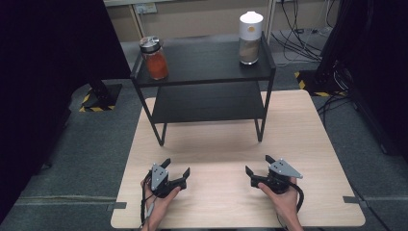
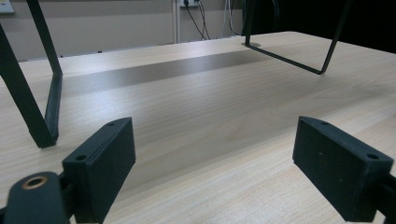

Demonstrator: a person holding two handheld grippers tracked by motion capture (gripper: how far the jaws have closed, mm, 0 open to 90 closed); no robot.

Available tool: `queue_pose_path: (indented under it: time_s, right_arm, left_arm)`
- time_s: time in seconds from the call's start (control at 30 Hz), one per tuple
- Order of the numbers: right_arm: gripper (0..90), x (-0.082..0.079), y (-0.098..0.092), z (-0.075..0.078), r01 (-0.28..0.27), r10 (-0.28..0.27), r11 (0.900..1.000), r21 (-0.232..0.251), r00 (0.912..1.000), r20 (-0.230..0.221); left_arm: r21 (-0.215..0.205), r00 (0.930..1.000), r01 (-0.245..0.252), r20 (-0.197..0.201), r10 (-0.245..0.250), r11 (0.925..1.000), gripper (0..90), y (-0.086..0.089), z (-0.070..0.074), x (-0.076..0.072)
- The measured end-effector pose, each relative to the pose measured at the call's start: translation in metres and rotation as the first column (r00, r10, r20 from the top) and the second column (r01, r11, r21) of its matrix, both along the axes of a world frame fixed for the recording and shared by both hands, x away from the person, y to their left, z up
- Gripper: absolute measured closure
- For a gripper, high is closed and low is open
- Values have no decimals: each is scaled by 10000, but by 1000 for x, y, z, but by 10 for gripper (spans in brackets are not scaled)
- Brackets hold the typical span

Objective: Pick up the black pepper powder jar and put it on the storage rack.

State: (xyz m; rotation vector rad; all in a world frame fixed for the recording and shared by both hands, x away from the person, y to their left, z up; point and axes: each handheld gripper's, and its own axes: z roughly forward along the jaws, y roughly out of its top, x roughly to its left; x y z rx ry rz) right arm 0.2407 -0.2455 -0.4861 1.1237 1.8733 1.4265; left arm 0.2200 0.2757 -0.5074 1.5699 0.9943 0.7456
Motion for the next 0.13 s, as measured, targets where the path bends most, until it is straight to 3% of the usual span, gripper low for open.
queue_pose_path:
  time_s: [0.13]
  right_arm:
    - [88, 0, 0, 0, 5, -5, 10000, -7, 10000, -17]
  left_arm:
    - [5, 10000, 6, -2, -6, 10000, 126, 0, 0, 0]
